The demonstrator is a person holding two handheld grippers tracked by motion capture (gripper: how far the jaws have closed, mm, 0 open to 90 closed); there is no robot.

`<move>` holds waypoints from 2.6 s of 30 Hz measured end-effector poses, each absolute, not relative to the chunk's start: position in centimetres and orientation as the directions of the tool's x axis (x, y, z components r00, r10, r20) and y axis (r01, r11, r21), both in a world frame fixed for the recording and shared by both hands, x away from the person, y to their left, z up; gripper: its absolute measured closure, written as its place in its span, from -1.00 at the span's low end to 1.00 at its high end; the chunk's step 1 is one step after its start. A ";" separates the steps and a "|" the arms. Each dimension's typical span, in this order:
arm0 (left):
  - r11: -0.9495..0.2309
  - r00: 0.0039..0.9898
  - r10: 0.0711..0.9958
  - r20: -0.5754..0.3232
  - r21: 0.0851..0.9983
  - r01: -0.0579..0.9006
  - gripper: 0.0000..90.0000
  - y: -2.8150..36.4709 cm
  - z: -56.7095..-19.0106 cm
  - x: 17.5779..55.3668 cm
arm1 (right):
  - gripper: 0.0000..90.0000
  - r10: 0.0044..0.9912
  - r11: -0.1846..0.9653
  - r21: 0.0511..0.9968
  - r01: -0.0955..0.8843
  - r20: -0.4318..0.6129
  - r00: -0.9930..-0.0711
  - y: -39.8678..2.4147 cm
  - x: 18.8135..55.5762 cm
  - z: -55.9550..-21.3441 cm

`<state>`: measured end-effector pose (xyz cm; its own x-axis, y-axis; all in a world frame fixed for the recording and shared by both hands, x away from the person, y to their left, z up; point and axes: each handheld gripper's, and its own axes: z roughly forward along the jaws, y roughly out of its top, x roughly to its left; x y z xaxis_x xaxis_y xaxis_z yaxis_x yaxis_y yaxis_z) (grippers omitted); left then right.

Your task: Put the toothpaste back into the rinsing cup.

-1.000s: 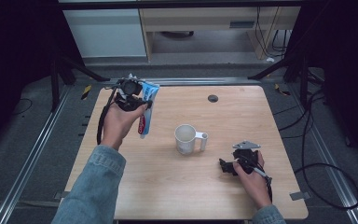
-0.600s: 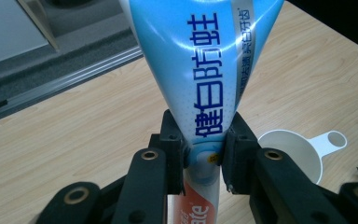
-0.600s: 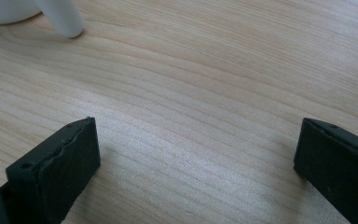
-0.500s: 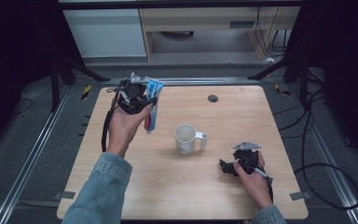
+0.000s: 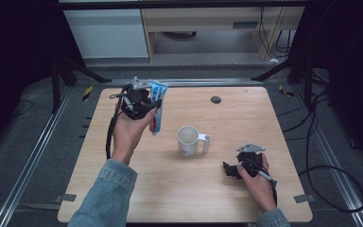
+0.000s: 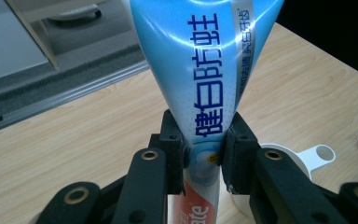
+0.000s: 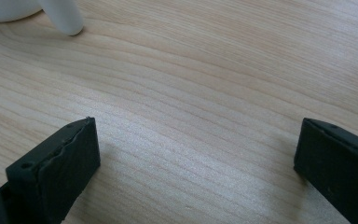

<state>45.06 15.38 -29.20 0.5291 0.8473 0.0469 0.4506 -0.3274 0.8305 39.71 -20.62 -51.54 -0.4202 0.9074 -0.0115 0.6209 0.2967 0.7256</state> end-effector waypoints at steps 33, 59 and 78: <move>-0.189 0.493 0.870 0.000 0.924 0.332 0.62 16.3 -31.8 43.9 | -0.99 0.904 0.299 0.724 0.622 -0.005 -0.428 -20.8 40.1 -51.5; -0.138 0.508 0.861 -0.017 0.954 0.267 0.62 15.1 -30.6 42.8 | -0.99 0.904 0.299 0.724 0.622 -0.006 -0.428 -20.8 40.1 -51.5; -0.146 0.536 0.844 -0.002 0.961 0.233 0.62 13.6 -30.1 42.4 | -0.99 0.908 0.292 0.725 0.624 -0.005 -0.419 -20.8 39.9 -51.5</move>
<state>42.41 13.57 -30.13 0.5356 0.8445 -0.0019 0.2334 -0.1459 0.9614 39.93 -20.80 -51.50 -0.4195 0.9078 -0.0050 0.6239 0.2923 0.7248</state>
